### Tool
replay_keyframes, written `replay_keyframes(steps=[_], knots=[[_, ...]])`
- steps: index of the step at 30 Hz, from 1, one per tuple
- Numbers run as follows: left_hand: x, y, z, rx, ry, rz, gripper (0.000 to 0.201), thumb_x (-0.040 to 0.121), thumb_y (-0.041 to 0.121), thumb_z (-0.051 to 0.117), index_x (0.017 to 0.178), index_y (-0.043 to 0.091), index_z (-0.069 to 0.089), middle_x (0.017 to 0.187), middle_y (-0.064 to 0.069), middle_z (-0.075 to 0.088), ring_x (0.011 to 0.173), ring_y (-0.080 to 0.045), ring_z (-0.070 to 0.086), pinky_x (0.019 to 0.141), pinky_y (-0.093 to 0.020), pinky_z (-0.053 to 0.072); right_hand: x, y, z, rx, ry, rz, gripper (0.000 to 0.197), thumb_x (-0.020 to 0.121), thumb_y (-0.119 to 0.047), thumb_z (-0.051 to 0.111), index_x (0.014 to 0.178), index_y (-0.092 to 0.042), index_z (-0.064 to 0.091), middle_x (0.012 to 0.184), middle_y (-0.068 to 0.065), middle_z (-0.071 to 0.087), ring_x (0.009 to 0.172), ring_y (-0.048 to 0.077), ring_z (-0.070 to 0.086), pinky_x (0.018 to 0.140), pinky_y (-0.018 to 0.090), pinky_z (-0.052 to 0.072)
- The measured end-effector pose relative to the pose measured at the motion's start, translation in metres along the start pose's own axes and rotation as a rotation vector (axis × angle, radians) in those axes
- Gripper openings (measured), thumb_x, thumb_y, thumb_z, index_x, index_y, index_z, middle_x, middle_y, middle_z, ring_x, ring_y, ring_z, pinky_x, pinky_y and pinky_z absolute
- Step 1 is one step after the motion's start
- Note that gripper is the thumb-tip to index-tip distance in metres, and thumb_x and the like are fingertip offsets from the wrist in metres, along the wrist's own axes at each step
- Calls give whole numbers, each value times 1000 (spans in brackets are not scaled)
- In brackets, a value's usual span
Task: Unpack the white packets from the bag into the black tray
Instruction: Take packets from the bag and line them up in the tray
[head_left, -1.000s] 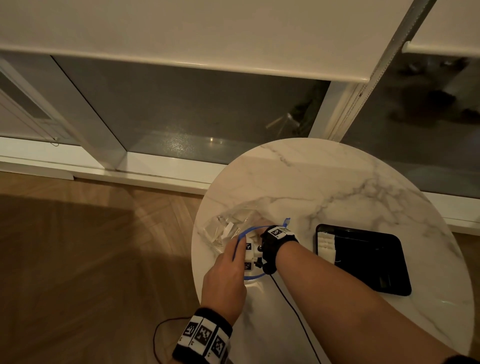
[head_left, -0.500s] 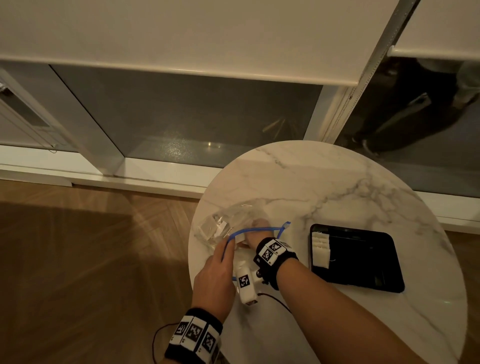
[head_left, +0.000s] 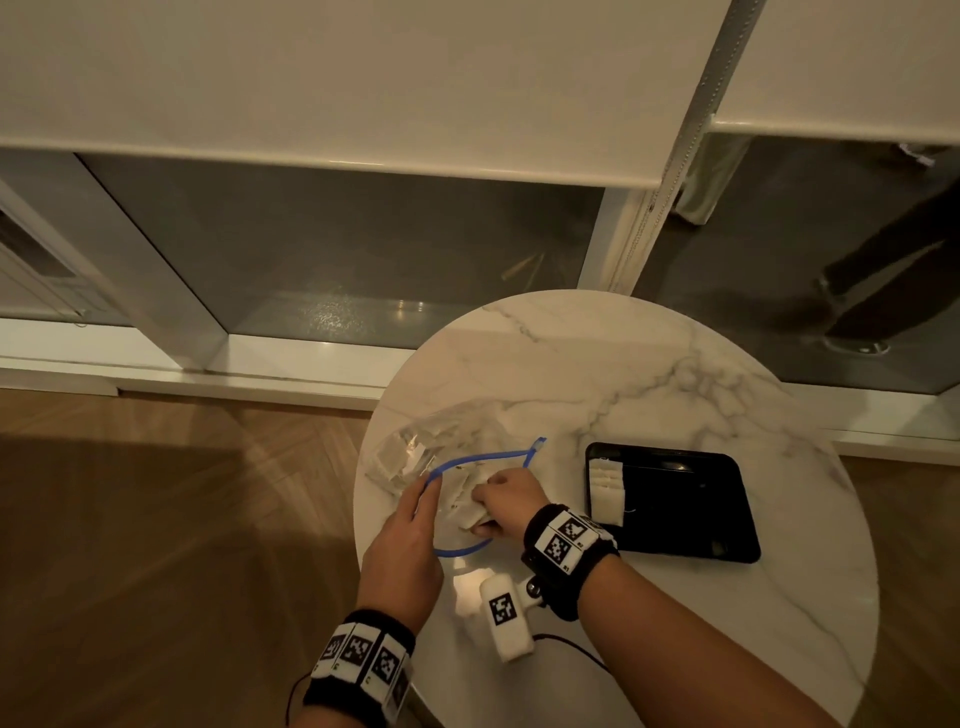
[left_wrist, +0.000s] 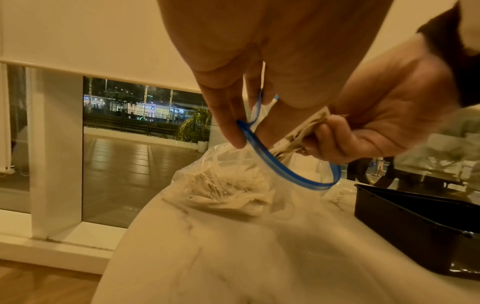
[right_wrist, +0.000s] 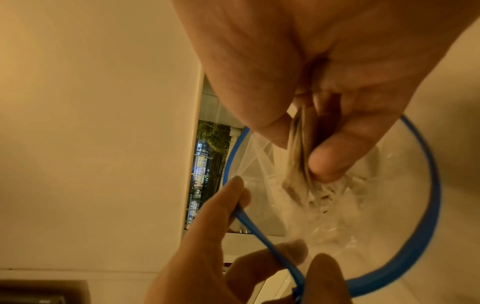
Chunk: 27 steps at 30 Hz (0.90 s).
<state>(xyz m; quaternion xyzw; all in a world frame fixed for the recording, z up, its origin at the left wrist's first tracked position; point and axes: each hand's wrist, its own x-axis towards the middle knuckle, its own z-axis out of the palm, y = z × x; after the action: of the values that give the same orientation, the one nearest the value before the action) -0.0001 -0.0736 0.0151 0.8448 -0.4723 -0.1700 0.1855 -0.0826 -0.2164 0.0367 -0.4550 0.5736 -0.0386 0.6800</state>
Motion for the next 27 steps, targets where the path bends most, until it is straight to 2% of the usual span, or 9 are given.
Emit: replay_keyframes(steps=[4, 7, 11, 14, 17, 20, 23, 25, 27], knots=[[-4, 6, 0, 10, 7, -4, 82, 82, -2, 64, 151, 29, 33, 160, 8, 26, 108, -19, 63, 71, -23, 56, -6, 8, -19, -22, -29, -33, 19, 89, -6, 61, 71, -11, 56, 74, 12, 60, 62, 23, 64, 50, 30, 56], [-7, 12, -1, 36, 13, -19, 62, 88, 12, 62, 143, 32, 42, 160, 6, 23, 102, -17, 64, 73, -27, 56, -7, 12, -28, 15, -53, -43, 16, 88, -9, 62, 74, -12, 56, 76, 13, 61, 62, 24, 64, 52, 30, 54], [-18, 25, -1, -40, 30, -96, 39, 90, 27, 64, 129, 32, 58, 158, 6, 30, 96, -11, 67, 78, -27, 56, -12, 13, -41, 54, -56, -47, 11, 90, -8, 62, 81, -10, 57, 78, 14, 60, 61, 22, 62, 47, 26, 51], [-28, 33, 0, -53, 64, -151, 30, 86, 29, 70, 116, 29, 65, 155, 3, 38, 100, -15, 68, 81, -30, 56, -20, 14, -52, 87, -70, -49, 10, 91, -7, 61, 82, -9, 58, 78, 14, 59, 61, 23, 60, 42, 23, 49], [-37, 39, 3, -48, 154, -102, 24, 80, 27, 77, 102, 26, 67, 138, -1, 55, 115, -22, 60, 91, -39, 54, -26, 19, -62, 92, -89, -40, 12, 91, -6, 60, 80, -9, 59, 79, 16, 61, 62, 24, 60, 40, 23, 48], [-48, 55, 1, -211, 250, -99, 7, 92, 31, 66, 97, 27, 63, 109, 10, 61, 101, -13, 60, 84, -32, 53, -33, 24, -71, 87, -117, -40, 10, 91, -6, 59, 82, -9, 60, 82, 17, 62, 62, 25, 60, 40, 23, 47], [-57, 69, 4, -556, 164, -352, 27, 101, 38, 51, 87, 21, 67, 91, 2, 69, 85, -21, 67, 74, -34, 54, -43, 31, -83, 84, -151, -57, 16, 91, -6, 59, 76, -10, 56, 76, 15, 58, 58, 24, 59, 39, 23, 46], [-56, 76, 8, -874, 8, -648, 49, 102, 47, 45, 91, 7, 70, 93, -16, 72, 78, -30, 69, 68, -38, 55, -49, 35, -91, 87, -171, -68, 18, 91, -7, 60, 75, -12, 53, 72, 12, 56, 55, 21, 59, 39, 23, 46], [-54, 81, 14, -1206, -160, -886, 65, 97, 59, 47, 104, -2, 66, 104, -26, 70, 85, -36, 70, 70, -41, 57, -54, 39, -98, 105, -202, -78, 20, 92, -7, 60, 75, -14, 52, 70, 10, 54, 54, 19, 58, 40, 23, 46]])
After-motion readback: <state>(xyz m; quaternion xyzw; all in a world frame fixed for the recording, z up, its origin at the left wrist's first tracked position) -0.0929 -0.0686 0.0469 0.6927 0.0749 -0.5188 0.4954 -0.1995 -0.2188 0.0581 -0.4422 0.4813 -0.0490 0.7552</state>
